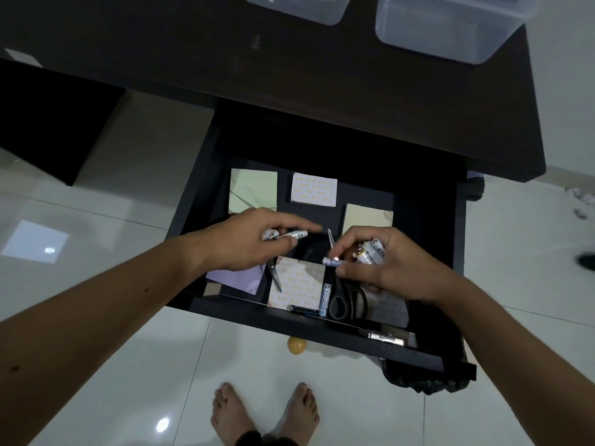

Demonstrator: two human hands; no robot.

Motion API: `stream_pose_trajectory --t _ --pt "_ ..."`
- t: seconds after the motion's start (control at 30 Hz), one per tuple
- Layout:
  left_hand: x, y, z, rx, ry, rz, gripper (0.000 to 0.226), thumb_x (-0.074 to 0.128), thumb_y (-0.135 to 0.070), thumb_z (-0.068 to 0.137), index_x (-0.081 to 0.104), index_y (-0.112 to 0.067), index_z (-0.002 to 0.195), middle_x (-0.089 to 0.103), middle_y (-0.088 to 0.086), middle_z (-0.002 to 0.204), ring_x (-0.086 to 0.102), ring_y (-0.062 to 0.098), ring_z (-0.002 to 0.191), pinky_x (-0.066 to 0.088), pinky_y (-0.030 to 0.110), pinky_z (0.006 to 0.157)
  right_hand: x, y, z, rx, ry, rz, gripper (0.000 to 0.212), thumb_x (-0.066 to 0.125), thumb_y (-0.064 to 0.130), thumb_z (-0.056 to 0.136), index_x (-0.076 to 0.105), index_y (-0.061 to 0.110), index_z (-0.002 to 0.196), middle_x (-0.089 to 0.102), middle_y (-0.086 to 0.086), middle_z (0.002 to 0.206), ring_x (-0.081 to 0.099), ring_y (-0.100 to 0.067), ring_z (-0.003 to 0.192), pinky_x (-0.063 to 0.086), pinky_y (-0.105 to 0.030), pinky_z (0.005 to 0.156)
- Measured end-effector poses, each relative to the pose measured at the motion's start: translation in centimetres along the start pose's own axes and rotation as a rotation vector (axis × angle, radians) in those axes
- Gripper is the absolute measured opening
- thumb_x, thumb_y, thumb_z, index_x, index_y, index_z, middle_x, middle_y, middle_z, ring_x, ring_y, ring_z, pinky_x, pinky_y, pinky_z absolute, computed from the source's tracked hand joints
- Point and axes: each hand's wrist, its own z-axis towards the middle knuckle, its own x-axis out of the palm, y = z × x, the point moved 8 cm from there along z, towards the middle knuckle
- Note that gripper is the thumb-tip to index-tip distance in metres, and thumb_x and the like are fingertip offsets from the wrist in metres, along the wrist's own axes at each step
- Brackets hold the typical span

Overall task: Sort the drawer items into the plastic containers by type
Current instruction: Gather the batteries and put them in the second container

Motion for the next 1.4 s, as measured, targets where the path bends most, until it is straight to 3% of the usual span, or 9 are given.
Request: stream_pose_trajectory --t 0.1,0.2,0.3,0.37,0.6,0.8,1.0,1.17,1.4 --pt "0.7 -0.6 0.0 0.021 0.039 0.006 0.028 0.068 -0.03 0.1 0.066 -0.051 0.119 0.066 -0.005 0.089 0.063 0.011 0.072 0.056 0.029 0.069 -0.2 -0.5 -0.1 0.063 -0.022 0.106 0.033 0.073 0.006 0.095 0.078 0.029 0.118 0.066 -0.003 0.082 0.053 -0.016 0.056 0.045 -0.025 0.051" --pt "1.6 -1.1 0.0 0.023 0.12 0.002 0.029 0.081 -0.039 0.089 0.062 -0.038 0.11 0.068 0.0 0.089 0.068 0.017 0.075 0.058 0.034 0.071 -0.3 -0.9 -0.1 0.091 -0.053 0.112 0.02 0.071 0.005 0.096 0.08 0.019 0.104 0.066 -0.003 0.071 0.051 -0.019 0.047 0.04 -0.022 0.045" --pt "2.8 -1.7 0.1 0.032 0.203 0.024 0.031 0.086 -0.029 0.085 0.058 -0.024 0.097 0.069 0.001 0.083 0.073 0.011 0.07 0.054 0.022 0.064 -0.1 -1.1 -0.2 0.104 -0.045 0.123 0.004 0.079 0.01 0.091 0.075 0.01 0.093 0.064 -0.006 0.067 0.053 -0.022 0.046 0.041 -0.022 0.045" --pt "3.4 -1.7 0.3 0.043 0.226 0.096 0.03 0.087 -0.029 0.085 0.059 -0.022 0.095 0.068 -0.003 0.081 0.07 0.006 0.068 0.048 0.015 0.061 0.2 -1.2 -0.2 0.111 -0.018 0.115 0.018 0.086 0.018 0.084 0.071 0.008 0.087 0.062 -0.01 0.067 0.053 -0.023 0.046 0.042 -0.024 0.047" --pt "3.5 -1.4 0.2 0.053 0.229 0.146 0.027 0.083 -0.04 0.087 0.068 -0.041 0.109 0.072 -0.019 0.088 0.072 0.001 0.077 0.047 0.011 0.066 0.5 -1.3 -0.3 0.124 -0.033 -0.066 0.04 0.085 0.046 0.081 0.068 0.013 0.066 0.059 -0.01 0.061 0.056 -0.017 0.051 0.047 -0.028 0.054" --pt "3.4 -1.0 -0.2 0.051 0.236 0.179 0.028 0.07 -0.034 0.099 0.072 -0.042 0.125 0.074 -0.023 0.117 0.069 -0.005 0.105 0.053 0.016 0.093 1.3 -2.1 0.0 0.073 -0.076 -0.477 0.009 0.087 0.038 0.08 0.083 0.032 0.085 0.074 0.016 0.079 0.068 0.001 0.081 0.051 -0.016 0.075" --pt "3.4 -1.1 -0.2 0.041 0.236 0.114 0.04 0.069 -0.023 0.101 0.065 -0.041 0.136 0.067 -0.032 0.107 0.07 -0.013 0.086 0.051 0.007 0.079 1.7 -1.7 0.0 0.038 -0.048 -0.587 0.031 0.086 0.043 0.081 0.08 0.038 0.111 0.061 0.024 0.083 0.06 0.003 0.086 0.051 -0.019 0.082" --pt "3.1 -0.5 -0.1 0.027 0.198 0.099 0.031 0.071 -0.028 0.099 0.068 -0.042 0.126 0.072 -0.015 0.115 0.072 -0.003 0.097 0.059 0.022 0.086 1.7 -1.8 0.1 0.047 -0.02 -0.562 0.03 0.09 0.044 0.075 0.082 0.04 0.104 0.067 0.013 0.091 0.063 -0.004 0.09 0.053 -0.024 0.08" --pt "3.0 -0.4 0.1 0.027 0.185 0.073 0.015 0.076 -0.028 0.095 0.075 -0.035 0.108 0.074 -0.018 0.096 0.071 -0.001 0.086 0.051 0.011 0.069 1.9 -1.7 0.3 0.076 -0.029 -0.409 0.028 0.097 0.043 0.065 0.078 0.03 0.081 0.074 0.008 0.087 0.068 -0.005 0.083 0.057 -0.029 0.078"
